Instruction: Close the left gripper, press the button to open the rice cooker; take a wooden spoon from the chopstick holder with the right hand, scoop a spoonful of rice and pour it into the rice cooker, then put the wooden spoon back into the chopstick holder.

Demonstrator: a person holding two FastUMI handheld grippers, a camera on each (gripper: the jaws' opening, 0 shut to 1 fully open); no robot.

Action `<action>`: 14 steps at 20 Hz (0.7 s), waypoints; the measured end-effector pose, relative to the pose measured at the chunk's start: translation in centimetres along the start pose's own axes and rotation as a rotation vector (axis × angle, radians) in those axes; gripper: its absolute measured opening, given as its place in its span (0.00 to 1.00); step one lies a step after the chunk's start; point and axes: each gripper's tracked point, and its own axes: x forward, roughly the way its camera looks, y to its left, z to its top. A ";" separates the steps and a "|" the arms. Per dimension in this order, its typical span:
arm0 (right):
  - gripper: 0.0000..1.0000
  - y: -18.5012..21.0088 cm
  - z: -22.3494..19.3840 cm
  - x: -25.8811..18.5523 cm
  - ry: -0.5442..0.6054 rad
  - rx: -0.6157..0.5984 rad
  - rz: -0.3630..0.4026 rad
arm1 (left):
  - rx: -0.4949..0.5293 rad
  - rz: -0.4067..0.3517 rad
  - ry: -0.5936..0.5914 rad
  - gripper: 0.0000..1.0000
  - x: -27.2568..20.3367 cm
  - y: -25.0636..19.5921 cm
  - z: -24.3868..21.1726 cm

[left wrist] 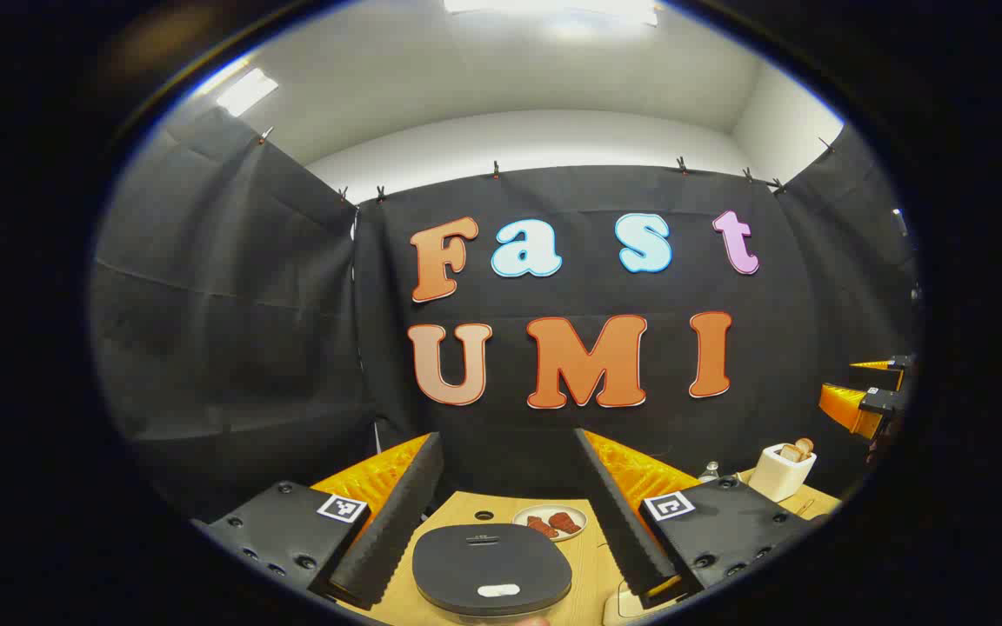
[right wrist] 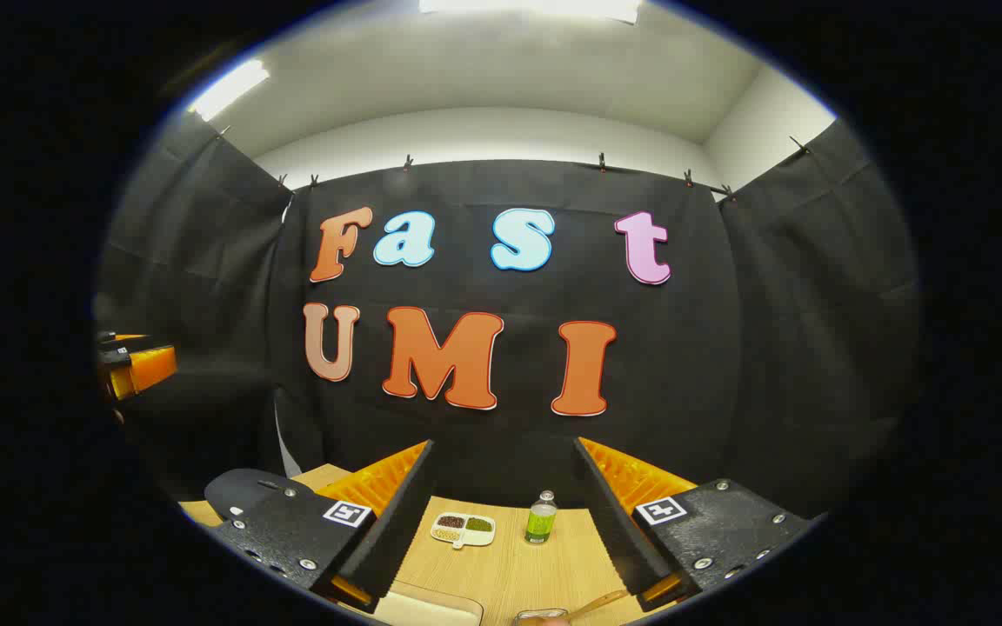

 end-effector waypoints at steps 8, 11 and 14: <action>0.97 -1.9 -0.5 0.2 0.015 0.002 -0.015 | 0.012 -0.066 0.012 0.96 0.8 -3.4 -0.4; 0.95 -3.0 -0.7 -0.1 0.016 0.004 -0.034 | 0.037 -0.077 0.016 0.96 1.0 -4.2 -0.7; 0.95 -3.3 -1.1 -0.1 0.022 0.020 -0.037 | 0.018 -0.073 0.010 0.96 0.9 -4.9 -0.6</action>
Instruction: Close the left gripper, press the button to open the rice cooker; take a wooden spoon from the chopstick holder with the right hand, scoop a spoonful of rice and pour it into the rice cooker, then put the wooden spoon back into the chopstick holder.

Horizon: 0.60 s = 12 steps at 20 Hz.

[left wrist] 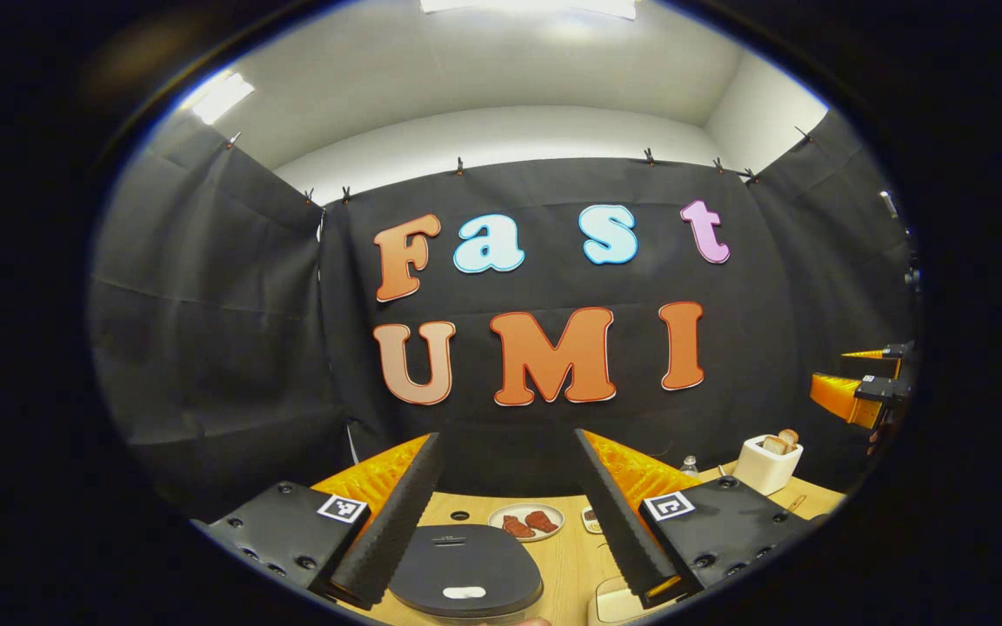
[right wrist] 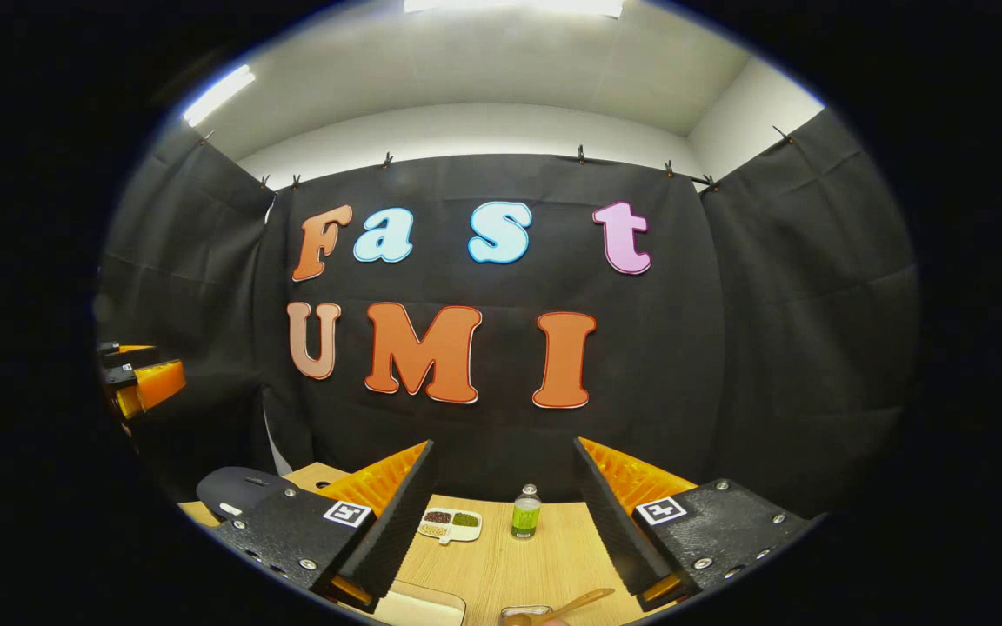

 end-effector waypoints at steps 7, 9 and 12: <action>0.97 -0.3 -0.4 0.4 0.008 0.002 0.009 | 0.016 0.010 -0.001 0.96 -0.1 0.4 0.5; 0.97 -0.4 -0.5 0.4 0.015 -0.004 0.010 | 0.019 0.031 -0.001 1.00 -0.2 1.1 0.6; 0.97 -0.8 -0.4 0.4 0.012 -0.006 0.003 | 0.020 0.030 0.009 1.00 -0.3 1.2 0.3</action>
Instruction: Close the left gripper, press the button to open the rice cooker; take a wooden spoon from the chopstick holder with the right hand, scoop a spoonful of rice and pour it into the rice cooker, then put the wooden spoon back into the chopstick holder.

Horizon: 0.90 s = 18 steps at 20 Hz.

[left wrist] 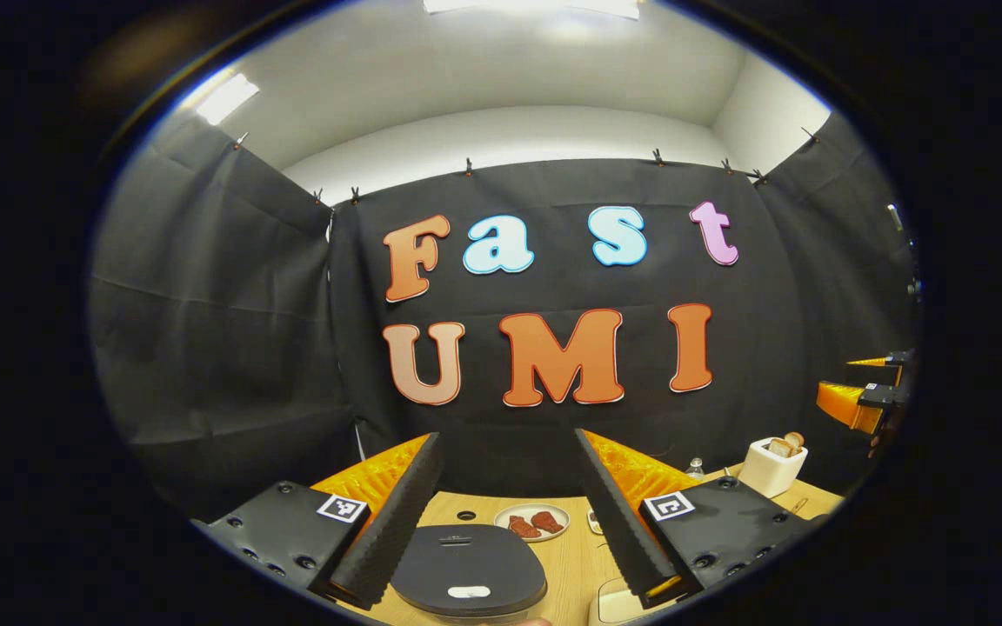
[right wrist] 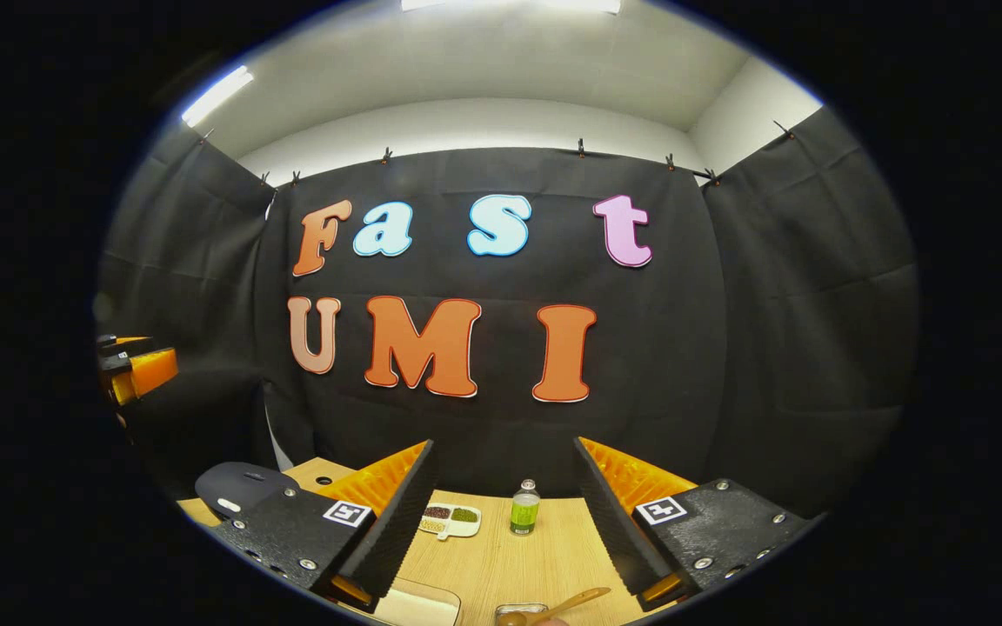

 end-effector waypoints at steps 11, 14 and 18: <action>0.97 -2.5 -1.1 -0.4 0.019 -0.005 -0.058 | 0.016 -0.059 0.061 0.74 1.4 -1.7 -2.2; 0.97 -3.1 -1.5 -0.7 0.027 -0.012 -0.075 | -0.029 -0.041 0.131 0.34 2.3 -1.0 -3.9; 0.97 -4.1 -2.3 -1.1 0.048 -0.017 -0.101 | -0.098 -0.028 0.320 0.05 3.8 -0.2 -7.8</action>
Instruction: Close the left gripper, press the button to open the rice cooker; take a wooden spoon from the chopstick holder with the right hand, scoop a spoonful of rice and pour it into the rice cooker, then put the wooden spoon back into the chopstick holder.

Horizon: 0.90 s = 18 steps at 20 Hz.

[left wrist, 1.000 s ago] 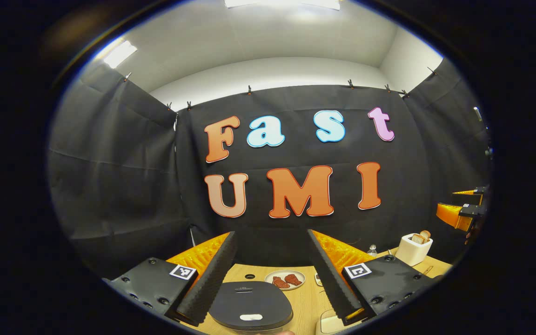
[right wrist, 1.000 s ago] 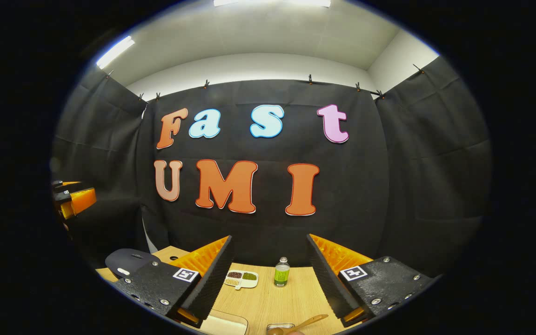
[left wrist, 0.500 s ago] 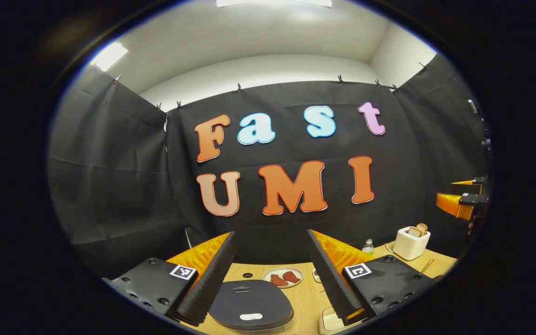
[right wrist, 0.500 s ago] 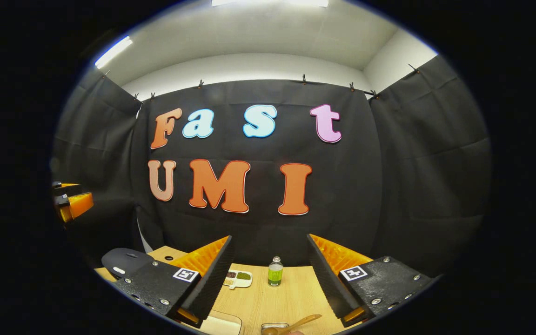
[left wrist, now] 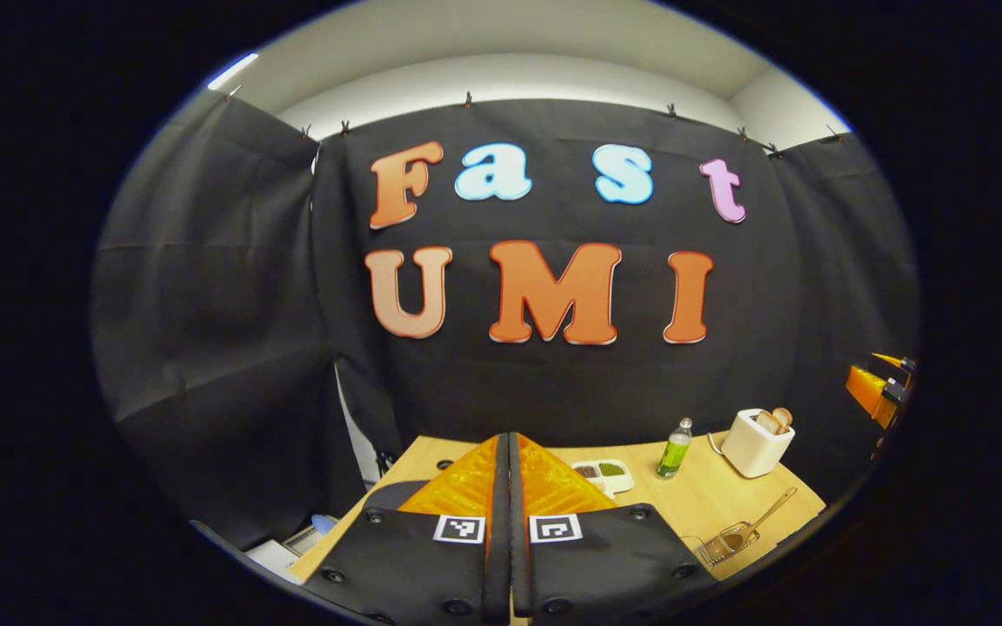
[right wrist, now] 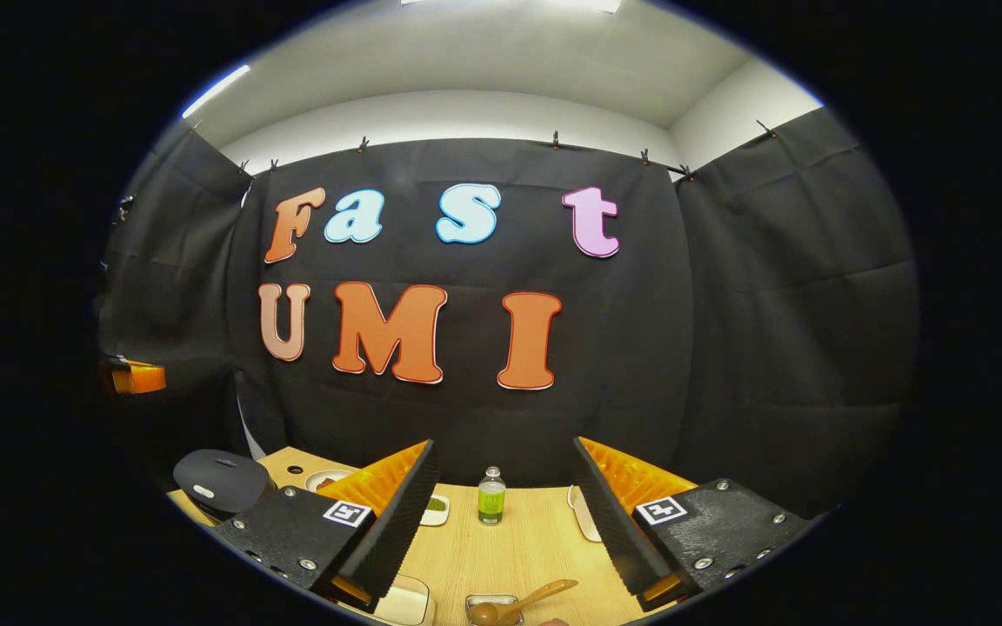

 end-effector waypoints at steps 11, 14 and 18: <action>0.95 -3.2 -3.1 -1.8 0.081 -0.008 -0.093 | -0.130 0.025 0.480 0.05 4.2 3.6 -7.9; 0.95 -3.7 -4.0 -2.5 0.105 -0.011 -0.118 | -0.174 0.038 0.634 0.05 4.3 4.5 -11.2; 0.95 -4.2 -5.1 -3.5 0.133 -0.010 -0.152 | -0.235 0.042 0.844 0.05 3.7 5.2 -15.8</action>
